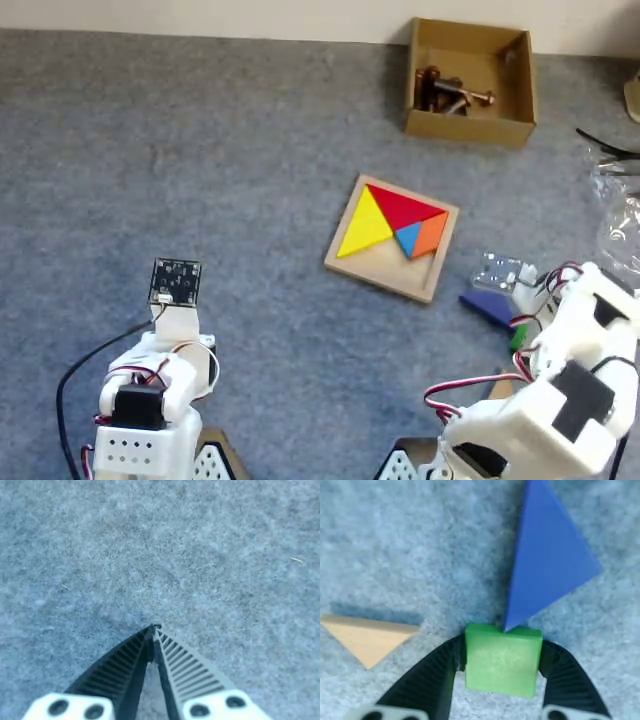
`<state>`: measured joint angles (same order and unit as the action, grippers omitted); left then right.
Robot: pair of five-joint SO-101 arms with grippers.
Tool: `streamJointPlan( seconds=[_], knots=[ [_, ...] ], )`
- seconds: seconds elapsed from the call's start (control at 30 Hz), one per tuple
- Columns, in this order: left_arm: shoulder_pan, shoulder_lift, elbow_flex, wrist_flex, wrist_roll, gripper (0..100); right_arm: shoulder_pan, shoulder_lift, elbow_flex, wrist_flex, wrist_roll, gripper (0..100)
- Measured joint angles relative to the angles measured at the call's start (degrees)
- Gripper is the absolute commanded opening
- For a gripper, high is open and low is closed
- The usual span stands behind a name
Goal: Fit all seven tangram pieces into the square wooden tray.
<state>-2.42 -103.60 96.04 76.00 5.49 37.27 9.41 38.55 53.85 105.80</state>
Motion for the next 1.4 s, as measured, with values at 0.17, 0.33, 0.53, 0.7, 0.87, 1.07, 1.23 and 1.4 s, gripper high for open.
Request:
streamJointPlan(
  seconds=[0.17, 0.33, 0.53, 0.7, 0.87, 1.07, 1.23, 1.4],
  knots=[
    [0.0, 0.0, 0.0, 0.0, 0.0, 1, 0.0, -0.3, 0.5, -0.5, 0.0, 13.5],
    [0.0, 0.0, 0.0, 0.0, 0.0, 1, 0.0, -0.3, 0.5, -1.5, -3.8, 8.7],
    [0.0, 0.0, 0.0, 0.0, 0.0, 1, -0.1, -0.4, 0.4, -1.7, -7.8, 8.7],
    [0.0, 0.0, 0.0, 0.0, 0.0, 1, -0.1, -6.2, 2.4, -1.0, -10.1, 8.7],
    [0.0, 0.0, 0.0, 0.0, 0.0, 1, 0.0, -12.7, 3.1, 5.7, -10.7, 8.7],
    [0.0, 0.0, 0.0, 0.0, 0.0, 1, -0.8, -19.2, 4.1, 13.5, -11.5, 8.7],
    [0.0, 0.0, 0.0, 0.0, 0.0, 1, -2.4, -21.9, 4.1, 14.9, -18.1, 8.7],
    [0.0, 0.0, 0.0, 0.0, 0.0, 1, -7.4, -21.9, 4.1, 14.9, -24.0, 8.7]
  ],
)
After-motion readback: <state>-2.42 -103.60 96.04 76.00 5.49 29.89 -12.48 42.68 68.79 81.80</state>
